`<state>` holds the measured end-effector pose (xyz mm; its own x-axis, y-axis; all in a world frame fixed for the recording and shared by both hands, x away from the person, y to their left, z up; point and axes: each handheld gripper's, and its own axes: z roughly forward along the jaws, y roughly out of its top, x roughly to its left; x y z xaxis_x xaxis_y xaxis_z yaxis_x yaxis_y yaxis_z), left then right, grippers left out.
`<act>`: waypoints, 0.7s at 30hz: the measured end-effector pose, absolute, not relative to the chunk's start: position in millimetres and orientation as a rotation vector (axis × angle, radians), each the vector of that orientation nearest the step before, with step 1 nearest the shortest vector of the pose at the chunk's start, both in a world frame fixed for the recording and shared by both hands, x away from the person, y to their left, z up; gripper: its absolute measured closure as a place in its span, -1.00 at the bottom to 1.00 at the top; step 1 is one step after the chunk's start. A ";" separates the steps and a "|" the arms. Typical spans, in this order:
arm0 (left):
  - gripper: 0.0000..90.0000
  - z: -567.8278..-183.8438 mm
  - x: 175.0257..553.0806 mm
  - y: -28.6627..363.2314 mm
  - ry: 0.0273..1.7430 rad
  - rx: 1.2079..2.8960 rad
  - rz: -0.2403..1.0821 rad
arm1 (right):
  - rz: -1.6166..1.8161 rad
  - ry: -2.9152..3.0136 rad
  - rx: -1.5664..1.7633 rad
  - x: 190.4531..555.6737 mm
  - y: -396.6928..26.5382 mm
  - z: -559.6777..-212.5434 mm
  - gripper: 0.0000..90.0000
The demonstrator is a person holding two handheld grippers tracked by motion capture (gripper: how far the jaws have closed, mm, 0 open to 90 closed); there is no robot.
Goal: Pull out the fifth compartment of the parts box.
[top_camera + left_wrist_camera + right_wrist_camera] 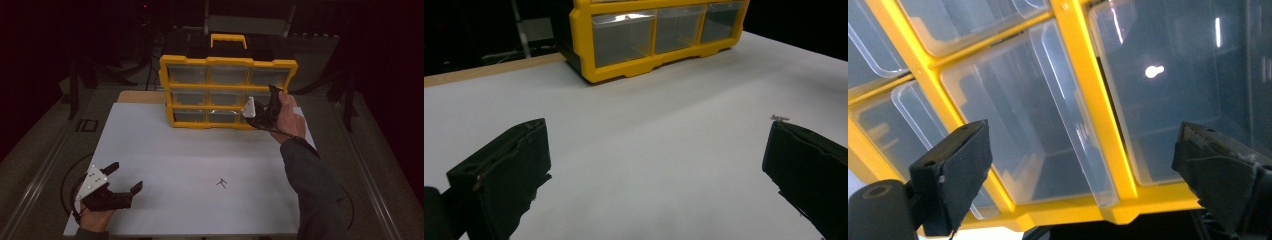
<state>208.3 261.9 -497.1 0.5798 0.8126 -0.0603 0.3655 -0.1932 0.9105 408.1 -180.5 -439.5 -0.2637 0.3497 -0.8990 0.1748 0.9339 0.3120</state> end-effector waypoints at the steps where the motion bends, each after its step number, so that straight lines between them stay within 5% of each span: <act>1: -1.00 -497.2 208.4 261.9 0.969 1.790 0.549 | 0.174 1.843 0.378 408.5 -179.3 -439.3 -0.82; 21: -1.00 -496.2 208.1 262.7 0.969 1.790 0.551 | 0.192 1.821 0.288 411.4 -144.5 -436.2 -0.81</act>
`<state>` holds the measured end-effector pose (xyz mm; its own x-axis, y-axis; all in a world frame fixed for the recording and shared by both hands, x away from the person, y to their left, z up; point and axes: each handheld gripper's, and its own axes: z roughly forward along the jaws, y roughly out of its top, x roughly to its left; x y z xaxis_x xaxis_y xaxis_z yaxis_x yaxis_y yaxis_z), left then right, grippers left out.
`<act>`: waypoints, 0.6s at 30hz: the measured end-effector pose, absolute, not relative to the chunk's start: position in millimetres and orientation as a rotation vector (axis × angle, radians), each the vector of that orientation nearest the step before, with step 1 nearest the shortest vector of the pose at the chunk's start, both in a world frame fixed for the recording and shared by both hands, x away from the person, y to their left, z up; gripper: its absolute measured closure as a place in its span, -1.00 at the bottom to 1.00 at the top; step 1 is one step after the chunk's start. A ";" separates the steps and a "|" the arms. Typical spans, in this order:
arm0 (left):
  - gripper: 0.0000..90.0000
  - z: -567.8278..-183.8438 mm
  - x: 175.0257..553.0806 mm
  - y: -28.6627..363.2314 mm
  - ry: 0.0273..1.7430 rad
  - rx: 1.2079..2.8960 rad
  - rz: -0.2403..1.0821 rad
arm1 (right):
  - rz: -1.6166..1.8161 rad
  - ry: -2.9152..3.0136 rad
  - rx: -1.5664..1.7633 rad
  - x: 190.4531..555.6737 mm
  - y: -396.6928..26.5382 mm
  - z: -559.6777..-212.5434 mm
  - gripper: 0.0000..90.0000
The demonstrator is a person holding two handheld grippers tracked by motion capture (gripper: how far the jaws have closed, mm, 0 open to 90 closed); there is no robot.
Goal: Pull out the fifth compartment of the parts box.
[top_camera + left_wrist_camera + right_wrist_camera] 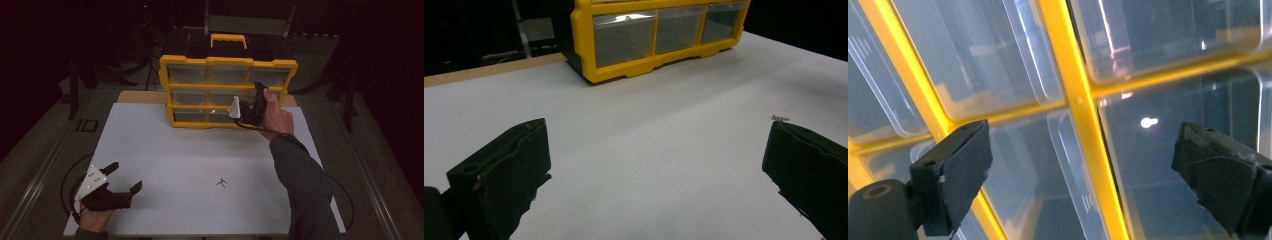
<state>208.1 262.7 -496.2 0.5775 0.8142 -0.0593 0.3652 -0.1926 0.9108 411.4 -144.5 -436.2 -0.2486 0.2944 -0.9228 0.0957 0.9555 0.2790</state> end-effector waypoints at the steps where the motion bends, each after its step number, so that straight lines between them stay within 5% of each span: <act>1: -1.00 -496.3 208.1 262.8 0.969 1.789 0.552 | 0.192 1.821 0.280 411.6 -142.9 -436.1 -0.81; 18: -1.00 -495.8 207.5 265.1 0.969 1.786 0.553 | 0.165 1.783 0.175 415.6 -114.4 -445.8 -0.78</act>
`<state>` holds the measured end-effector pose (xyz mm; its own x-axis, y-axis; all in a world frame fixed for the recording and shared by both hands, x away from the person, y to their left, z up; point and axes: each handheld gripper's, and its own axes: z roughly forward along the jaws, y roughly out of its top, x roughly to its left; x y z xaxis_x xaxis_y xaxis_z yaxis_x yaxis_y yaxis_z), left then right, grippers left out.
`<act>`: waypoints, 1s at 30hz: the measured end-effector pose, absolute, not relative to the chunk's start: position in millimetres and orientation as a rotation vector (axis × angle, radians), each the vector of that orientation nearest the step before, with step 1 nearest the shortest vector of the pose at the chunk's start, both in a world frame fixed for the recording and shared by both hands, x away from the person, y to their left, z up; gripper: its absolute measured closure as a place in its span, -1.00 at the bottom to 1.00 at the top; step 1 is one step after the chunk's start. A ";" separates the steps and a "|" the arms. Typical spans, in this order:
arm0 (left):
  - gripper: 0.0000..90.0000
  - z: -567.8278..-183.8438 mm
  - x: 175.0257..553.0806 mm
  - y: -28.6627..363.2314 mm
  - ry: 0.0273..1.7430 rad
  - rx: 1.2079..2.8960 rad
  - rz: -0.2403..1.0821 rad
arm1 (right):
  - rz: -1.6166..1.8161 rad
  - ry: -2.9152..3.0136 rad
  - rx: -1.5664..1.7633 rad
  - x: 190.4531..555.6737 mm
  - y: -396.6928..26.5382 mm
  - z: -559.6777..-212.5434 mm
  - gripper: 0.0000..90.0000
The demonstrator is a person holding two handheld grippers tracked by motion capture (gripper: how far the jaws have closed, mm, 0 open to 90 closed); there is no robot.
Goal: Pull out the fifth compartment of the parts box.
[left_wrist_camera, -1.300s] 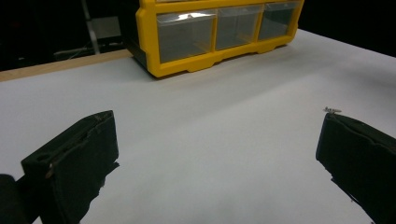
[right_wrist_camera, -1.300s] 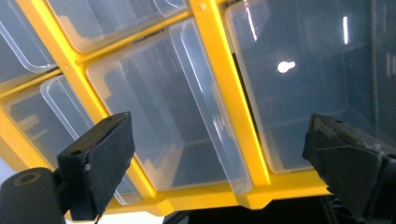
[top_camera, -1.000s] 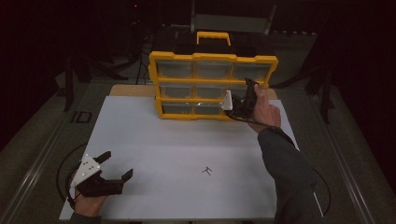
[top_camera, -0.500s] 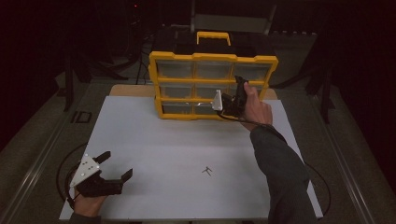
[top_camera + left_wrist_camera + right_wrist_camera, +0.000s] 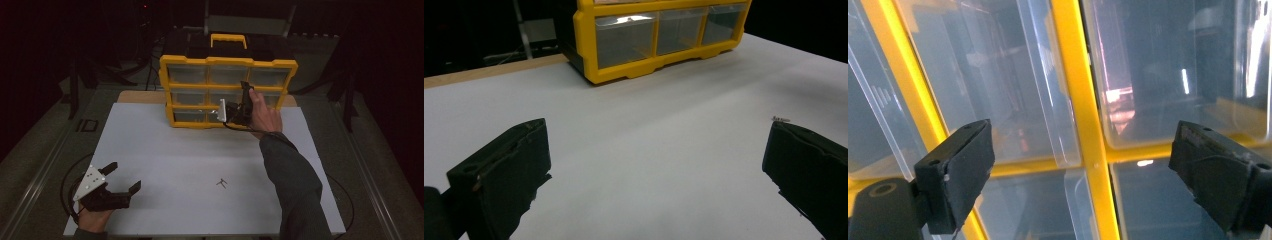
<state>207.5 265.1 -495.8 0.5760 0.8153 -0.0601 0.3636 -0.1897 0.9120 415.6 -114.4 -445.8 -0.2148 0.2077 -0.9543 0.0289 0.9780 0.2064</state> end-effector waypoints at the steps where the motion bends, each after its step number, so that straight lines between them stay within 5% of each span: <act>1: -1.00 -495.7 207.5 265.1 0.969 1.786 0.552 | 0.158 1.778 0.158 416.1 -112.9 -446.3 -0.73; 14: -1.00 -495.9 207.1 265.8 0.971 1.782 0.551 | 0.112 1.728 0.083 419.2 -101.0 -452.5 -0.55; 20: -1.00 -495.4 206.6 266.5 0.968 1.780 0.551 | 0.068 1.672 0.044 418.0 -96.1 -456.1 -0.05; 30: -1.00 -495.4 206.5 265.9 0.969 1.781 0.551 | 0.014 1.642 0.035 421.0 -97.3 -462.4 -0.03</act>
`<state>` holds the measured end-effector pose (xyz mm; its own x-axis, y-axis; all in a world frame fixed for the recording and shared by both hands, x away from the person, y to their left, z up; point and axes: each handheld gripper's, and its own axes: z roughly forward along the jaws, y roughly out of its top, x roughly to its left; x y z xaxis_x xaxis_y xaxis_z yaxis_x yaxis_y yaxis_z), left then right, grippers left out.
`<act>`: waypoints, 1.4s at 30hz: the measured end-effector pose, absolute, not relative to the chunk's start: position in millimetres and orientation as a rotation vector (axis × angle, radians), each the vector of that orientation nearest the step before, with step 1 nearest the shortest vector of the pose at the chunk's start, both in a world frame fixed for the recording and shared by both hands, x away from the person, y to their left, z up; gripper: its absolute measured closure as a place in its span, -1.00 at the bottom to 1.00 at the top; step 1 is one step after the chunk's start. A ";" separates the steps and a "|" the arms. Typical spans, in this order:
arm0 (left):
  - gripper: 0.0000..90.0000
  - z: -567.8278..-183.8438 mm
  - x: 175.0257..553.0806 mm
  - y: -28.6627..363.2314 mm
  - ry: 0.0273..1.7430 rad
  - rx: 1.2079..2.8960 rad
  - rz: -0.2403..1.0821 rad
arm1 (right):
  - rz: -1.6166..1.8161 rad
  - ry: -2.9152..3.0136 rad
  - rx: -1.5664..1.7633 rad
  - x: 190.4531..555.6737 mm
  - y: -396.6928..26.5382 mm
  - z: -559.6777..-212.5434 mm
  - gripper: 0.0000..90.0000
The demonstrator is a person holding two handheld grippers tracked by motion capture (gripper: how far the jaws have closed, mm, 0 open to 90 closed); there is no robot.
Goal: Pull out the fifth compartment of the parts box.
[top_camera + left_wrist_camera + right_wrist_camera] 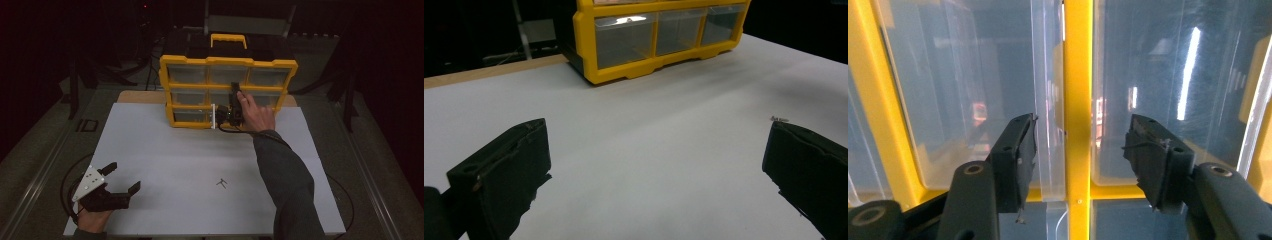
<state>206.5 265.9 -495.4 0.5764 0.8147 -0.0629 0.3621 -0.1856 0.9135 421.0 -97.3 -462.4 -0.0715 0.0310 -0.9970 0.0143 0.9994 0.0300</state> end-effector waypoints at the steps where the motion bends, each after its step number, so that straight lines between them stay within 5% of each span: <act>1: -1.00 -495.6 206.6 266.0 0.968 1.784 0.550 | -0.001 1.639 0.028 422.7 -99.0 -461.8 -0.04; 30: -1.00 -496.5 206.4 265.1 0.970 1.789 0.543 | -0.012 1.612 -0.042 413.5 -103.4 -465.1 0.17; 42: -1.00 -497.2 206.8 264.0 0.965 1.798 0.540 | -0.027 1.667 -0.053 409.4 -105.5 -466.9 0.60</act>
<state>206.8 264.0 -497.2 0.5846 0.8089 -0.0623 0.3701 -0.1976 0.9077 409.4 -105.5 -466.9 -0.0958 -0.0509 -0.9941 -0.0183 0.9986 -0.0493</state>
